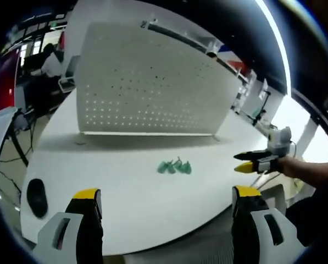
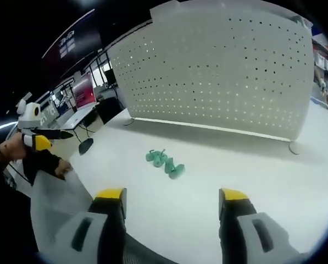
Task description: Insert the hook assembly into the mounting plate slot until the hook locks in place.
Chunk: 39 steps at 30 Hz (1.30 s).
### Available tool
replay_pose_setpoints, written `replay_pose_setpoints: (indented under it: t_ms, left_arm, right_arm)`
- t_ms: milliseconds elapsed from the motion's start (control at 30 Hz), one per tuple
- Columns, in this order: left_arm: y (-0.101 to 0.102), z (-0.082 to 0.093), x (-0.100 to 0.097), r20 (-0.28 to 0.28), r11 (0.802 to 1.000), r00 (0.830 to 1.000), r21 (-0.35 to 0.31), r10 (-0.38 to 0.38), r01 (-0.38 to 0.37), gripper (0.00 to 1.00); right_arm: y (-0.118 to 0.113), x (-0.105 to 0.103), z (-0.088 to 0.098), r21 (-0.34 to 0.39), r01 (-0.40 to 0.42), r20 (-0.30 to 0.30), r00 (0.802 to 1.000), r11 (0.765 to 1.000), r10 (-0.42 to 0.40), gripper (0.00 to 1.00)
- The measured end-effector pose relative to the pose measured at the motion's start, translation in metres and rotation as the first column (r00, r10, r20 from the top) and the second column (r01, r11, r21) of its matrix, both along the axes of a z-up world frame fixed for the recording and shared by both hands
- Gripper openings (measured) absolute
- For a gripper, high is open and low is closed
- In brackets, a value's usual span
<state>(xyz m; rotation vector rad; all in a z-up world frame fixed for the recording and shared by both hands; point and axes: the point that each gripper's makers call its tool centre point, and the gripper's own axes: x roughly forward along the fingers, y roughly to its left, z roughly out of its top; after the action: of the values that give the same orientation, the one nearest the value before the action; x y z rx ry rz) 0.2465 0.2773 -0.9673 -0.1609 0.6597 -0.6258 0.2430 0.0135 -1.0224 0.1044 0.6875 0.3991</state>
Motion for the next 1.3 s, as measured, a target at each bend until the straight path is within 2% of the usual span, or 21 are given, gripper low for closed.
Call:
replay_pose_setpoints:
  t_ms: [267,367,600,867,1000,1167,1267,1300]
  left_arm:
    - [0.001,-0.001,0.005,-0.001,1.0,1.0,0.021,-0.004,0.004,1.0]
    - [0.0,-0.005,0.003,-0.011,1.0,1.0,0.025,-0.005,0.006,1.0]
    - [-0.008,-0.009,0.003,-0.02,0.999,0.999,0.039,-0.035,0.035,1.0]
    - [-0.013,-0.013,0.001,-0.036,0.998,0.998,0.043,-0.043,0.045,1.0]
    - [-0.017,-0.021,-0.001,-0.052,0.998,0.998,0.041,-0.043,0.046,1.0]
    - [-0.02,-0.025,-0.004,-0.07,0.998,0.996,0.041,-0.047,0.05,1.0]
    - [-0.02,-0.026,-0.003,-0.073,0.998,0.996,0.042,-0.049,0.052,1.0]
    - [-0.02,-0.026,-0.002,-0.075,0.998,0.996,0.041,-0.047,0.05,1.0]
  right_arm:
    - [0.012,0.013,-0.018,-0.024,-0.077,-0.041,0.996,0.997,0.076,0.52]
    - [0.017,0.017,-0.025,-0.039,-0.129,-0.061,0.99,0.991,0.126,0.43]
    - [0.03,0.042,-0.037,-0.037,-0.186,-0.077,0.98,0.982,0.183,0.41]
    - [0.04,0.068,-0.052,-0.097,-0.289,-0.089,0.956,0.952,0.281,0.35]
    - [0.047,0.078,-0.065,-0.098,-0.324,-0.114,0.943,0.941,0.313,0.32]
    - [0.053,0.091,-0.071,-0.102,-0.345,-0.114,0.936,0.933,0.334,0.29]
    - [0.058,0.095,-0.076,-0.111,-0.373,-0.125,0.925,0.921,0.359,0.27]
    - [0.059,0.097,-0.078,-0.125,-0.394,-0.125,0.917,0.911,0.379,0.26]
